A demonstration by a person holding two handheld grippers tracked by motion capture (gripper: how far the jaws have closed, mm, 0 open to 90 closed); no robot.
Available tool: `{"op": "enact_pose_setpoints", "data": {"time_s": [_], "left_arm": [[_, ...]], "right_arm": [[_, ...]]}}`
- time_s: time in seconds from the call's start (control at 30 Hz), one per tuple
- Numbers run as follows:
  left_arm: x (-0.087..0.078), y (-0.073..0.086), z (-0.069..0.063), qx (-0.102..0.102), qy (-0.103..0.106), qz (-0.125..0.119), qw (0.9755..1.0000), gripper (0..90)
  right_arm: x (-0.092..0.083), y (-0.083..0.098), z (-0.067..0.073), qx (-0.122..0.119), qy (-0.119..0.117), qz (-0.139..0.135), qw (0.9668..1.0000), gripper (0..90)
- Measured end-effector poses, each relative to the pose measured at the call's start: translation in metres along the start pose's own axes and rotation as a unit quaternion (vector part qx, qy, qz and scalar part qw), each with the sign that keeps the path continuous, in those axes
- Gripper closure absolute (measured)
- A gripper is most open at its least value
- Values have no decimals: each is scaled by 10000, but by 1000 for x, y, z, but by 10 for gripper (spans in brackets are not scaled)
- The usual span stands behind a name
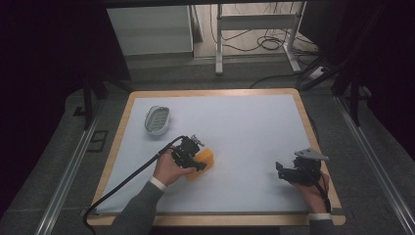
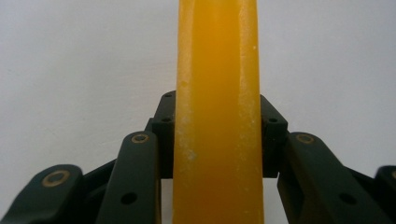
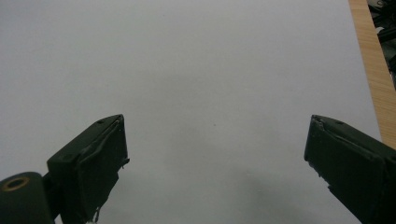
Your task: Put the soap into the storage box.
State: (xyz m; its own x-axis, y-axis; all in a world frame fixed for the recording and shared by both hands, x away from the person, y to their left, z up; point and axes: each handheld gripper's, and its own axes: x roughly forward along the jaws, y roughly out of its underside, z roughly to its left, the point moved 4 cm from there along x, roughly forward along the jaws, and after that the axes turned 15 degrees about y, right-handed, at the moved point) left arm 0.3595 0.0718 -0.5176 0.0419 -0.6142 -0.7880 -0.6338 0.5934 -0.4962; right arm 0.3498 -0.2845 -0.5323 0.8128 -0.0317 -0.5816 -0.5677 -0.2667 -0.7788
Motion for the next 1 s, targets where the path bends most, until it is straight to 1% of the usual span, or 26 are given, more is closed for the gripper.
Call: {"op": "enact_pose_setpoints", "data": {"time_s": [0.17, 0.33, 0.43, 0.53, 0.63, 1.0], "left_arm": [[-13, -2, 1, 6, 57, -135, 9999, 610], [-25, -4, 3, 30, -38, -293, 9996, 610], [-32, -5, 3, 27, -8, -387, 9992, 610], [-39, -6, 5, 32, -39, -424, 9991, 610], [-42, -6, 6, 27, -54, -440, 9990, 610], [-56, -10, 15, -68, -139, -557, 9983, 610]], "right_arm": [[-1, -1, -2, 16, 5, -32, 10000, 60], [-1, 0, -3, 35, 19, -28, 10000, 61], [-1, -1, -4, 38, 36, -34, 10000, 60], [-2, -1, -4, 57, 39, -42, 10000, 60], [-2, -1, -4, 71, 48, -52, 9999, 61], [-1, 0, -6, 66, 75, -42, 9999, 60]]}}
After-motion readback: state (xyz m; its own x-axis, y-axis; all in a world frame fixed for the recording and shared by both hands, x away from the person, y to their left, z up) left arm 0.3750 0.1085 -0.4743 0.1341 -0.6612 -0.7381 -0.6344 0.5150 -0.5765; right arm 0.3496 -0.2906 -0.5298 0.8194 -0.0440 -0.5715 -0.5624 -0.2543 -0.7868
